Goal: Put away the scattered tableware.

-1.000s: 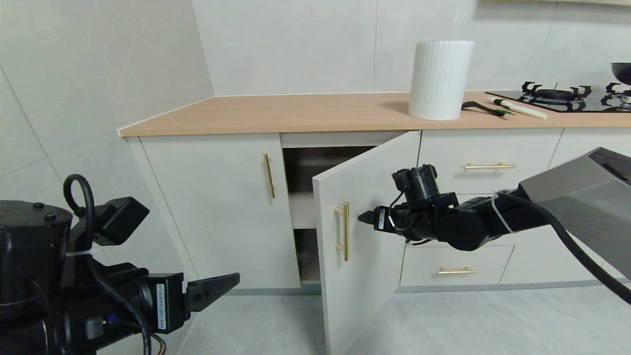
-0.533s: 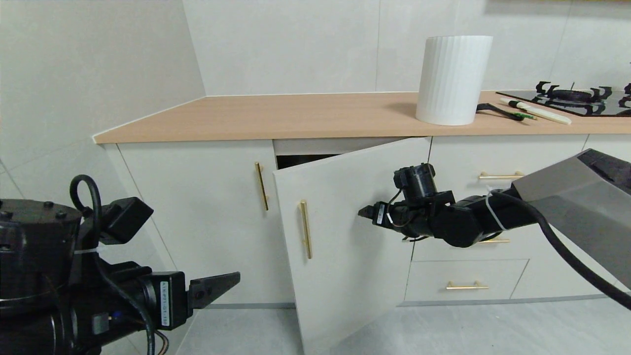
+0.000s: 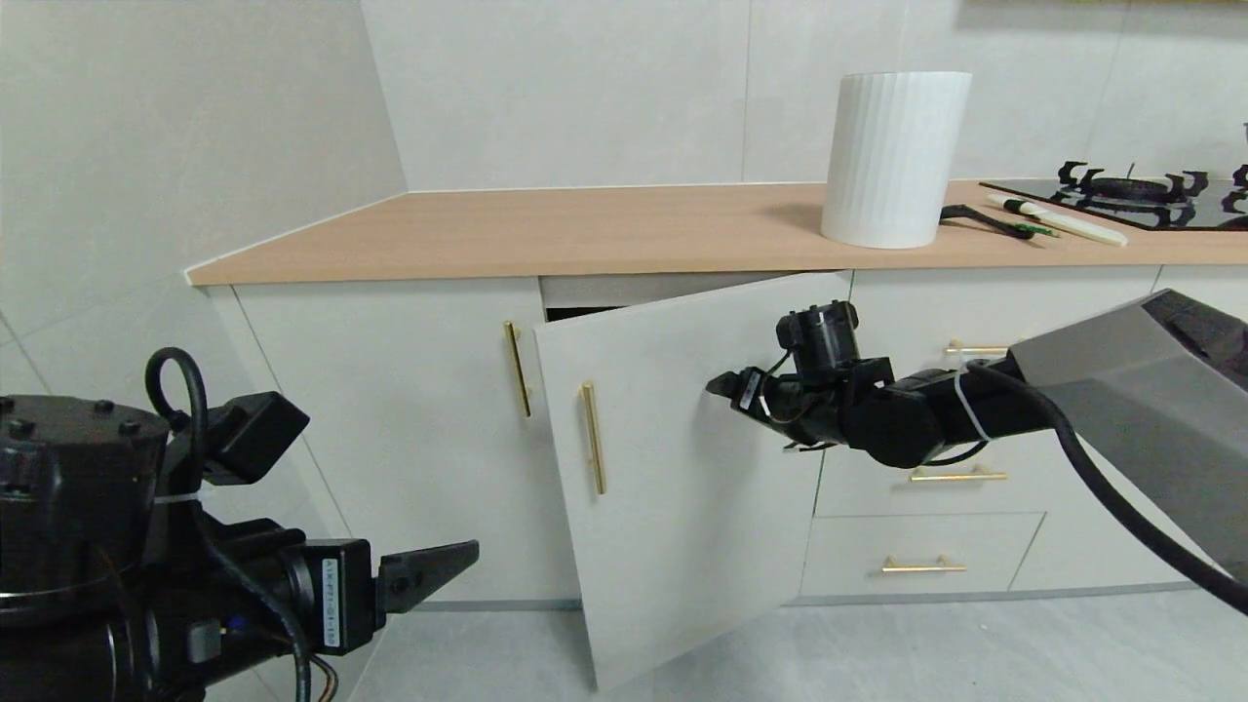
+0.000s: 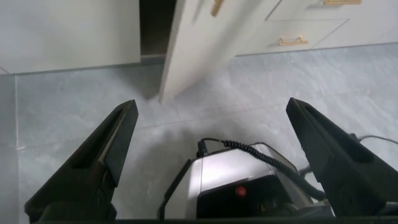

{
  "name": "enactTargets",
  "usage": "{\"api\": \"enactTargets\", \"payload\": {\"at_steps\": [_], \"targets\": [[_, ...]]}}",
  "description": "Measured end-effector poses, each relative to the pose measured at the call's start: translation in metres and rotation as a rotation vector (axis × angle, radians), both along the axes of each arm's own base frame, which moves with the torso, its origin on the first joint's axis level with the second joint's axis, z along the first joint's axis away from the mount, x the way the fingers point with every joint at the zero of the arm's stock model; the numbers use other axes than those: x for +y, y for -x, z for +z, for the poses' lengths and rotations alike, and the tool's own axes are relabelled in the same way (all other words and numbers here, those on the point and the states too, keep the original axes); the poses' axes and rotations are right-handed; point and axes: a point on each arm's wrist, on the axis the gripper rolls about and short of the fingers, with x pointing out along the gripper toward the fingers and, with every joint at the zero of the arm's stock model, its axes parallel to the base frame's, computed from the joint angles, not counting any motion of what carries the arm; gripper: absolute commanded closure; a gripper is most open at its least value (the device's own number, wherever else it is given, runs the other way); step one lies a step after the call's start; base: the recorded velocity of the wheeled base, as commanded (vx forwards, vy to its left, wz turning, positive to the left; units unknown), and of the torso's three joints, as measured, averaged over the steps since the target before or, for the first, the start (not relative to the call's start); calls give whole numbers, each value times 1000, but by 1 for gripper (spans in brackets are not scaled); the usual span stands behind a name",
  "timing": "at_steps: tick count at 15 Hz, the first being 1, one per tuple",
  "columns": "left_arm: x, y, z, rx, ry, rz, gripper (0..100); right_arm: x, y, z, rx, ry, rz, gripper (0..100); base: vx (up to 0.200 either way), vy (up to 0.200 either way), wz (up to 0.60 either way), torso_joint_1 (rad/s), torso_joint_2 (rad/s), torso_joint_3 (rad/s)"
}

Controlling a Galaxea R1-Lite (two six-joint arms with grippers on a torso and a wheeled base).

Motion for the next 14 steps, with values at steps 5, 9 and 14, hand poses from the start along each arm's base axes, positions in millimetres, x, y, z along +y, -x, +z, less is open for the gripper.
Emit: {"api": "enactTargets", "payload": {"at_steps": [5, 9, 14], "targets": [[-1, -1, -2, 8, -3, -1, 0, -2, -27, -2, -54, -6, -136, 0, 0, 0, 0, 0, 0, 0], [-1, -2, -4, 16, -7, 1, 0, -2, -39, -11, -68, 9, -190, 0, 0, 0, 0, 0, 0, 0], [-2, -4, -5, 26, -11, 2, 0, -4, -55, -19, -79, 41, -272, 0, 0, 0, 0, 0, 0, 0]]}}
